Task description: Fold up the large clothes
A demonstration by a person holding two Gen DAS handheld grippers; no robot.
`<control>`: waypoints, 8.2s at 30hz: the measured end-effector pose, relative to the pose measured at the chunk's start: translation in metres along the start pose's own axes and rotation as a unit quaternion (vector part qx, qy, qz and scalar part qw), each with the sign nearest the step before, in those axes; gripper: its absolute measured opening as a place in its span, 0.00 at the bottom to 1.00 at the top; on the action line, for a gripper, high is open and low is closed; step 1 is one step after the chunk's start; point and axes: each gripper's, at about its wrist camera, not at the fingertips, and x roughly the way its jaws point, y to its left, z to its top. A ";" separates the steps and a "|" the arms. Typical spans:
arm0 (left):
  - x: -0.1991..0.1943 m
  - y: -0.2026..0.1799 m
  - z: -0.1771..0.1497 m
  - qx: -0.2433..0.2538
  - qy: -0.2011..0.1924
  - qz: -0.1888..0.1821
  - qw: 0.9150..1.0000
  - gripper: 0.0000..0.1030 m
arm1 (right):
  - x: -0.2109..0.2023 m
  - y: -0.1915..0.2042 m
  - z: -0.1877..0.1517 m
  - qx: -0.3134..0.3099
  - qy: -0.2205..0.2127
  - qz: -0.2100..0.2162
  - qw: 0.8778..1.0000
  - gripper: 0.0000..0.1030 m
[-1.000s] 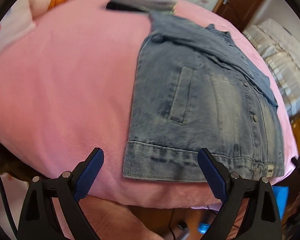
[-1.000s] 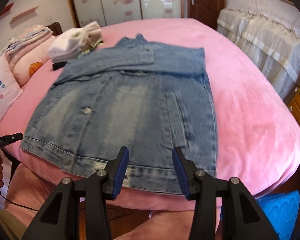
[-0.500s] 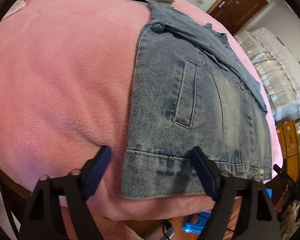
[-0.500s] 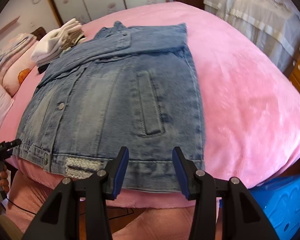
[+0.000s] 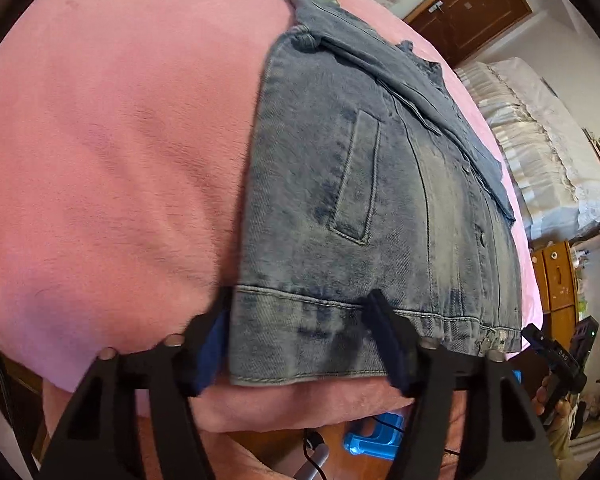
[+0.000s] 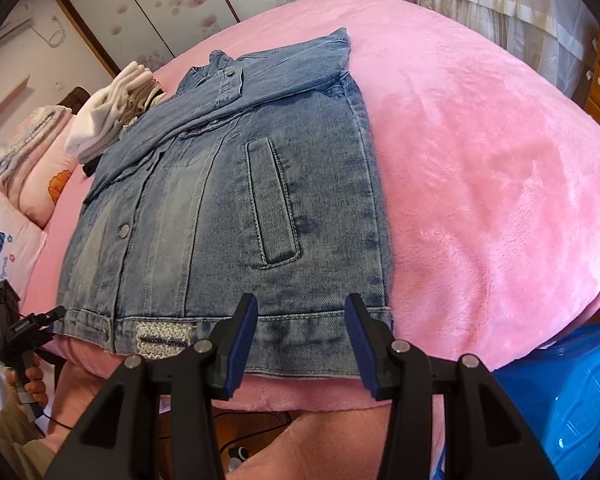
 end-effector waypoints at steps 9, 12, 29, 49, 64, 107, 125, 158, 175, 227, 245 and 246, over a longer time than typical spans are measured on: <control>0.013 -0.028 0.001 0.037 0.006 0.039 0.999 0.87 | -0.008 -0.034 0.001 0.052 -0.013 0.016 0.998 0.44; 0.012 -0.026 0.002 0.025 0.003 0.038 0.999 0.84 | 0.001 -0.047 -0.003 0.067 0.016 0.026 0.997 0.44; -0.006 -0.032 0.013 -0.040 0.008 0.061 0.997 0.12 | 0.013 -0.041 -0.014 0.034 0.033 0.070 0.996 0.18; -0.070 -0.095 0.194 -0.150 -0.145 -0.055 0.976 0.11 | -0.055 0.026 0.198 -0.010 -0.151 0.146 0.978 0.10; 0.091 -0.087 0.354 -0.068 -0.096 0.138 0.983 0.42 | 0.136 0.000 0.335 0.085 -0.065 0.003 0.994 0.16; 0.092 -0.165 0.306 0.186 -0.206 0.256 0.926 0.22 | 0.122 0.044 0.301 -0.079 -0.138 -0.062 0.985 0.03; 0.201 -0.198 0.391 0.216 -0.228 0.388 0.866 0.23 | 0.224 0.047 0.390 -0.065 -0.129 -0.151 0.978 0.03; 0.134 -0.208 0.223 0.108 -0.211 0.302 0.923 0.79 | 0.203 0.178 0.224 -0.143 -0.037 -0.023 0.989 0.20; 0.108 -0.079 0.235 -0.003 -0.206 0.372 0.905 0.81 | 0.155 0.015 0.225 -0.061 -0.088 -0.180 0.978 0.00; 0.088 -0.104 0.170 -0.056 -0.088 -0.043 0.994 0.99 | 0.090 0.216 0.162 -0.127 -0.114 -0.030 0.985 0.60; 0.132 -0.104 0.242 -0.092 -0.212 0.053 0.972 0.27 | 0.178 0.226 0.204 -0.181 -0.106 -0.069 0.975 0.21; 0.127 -0.108 0.241 -0.091 -0.222 0.059 0.969 0.24 | 0.184 0.227 0.206 -0.184 -0.103 -0.070 0.975 0.17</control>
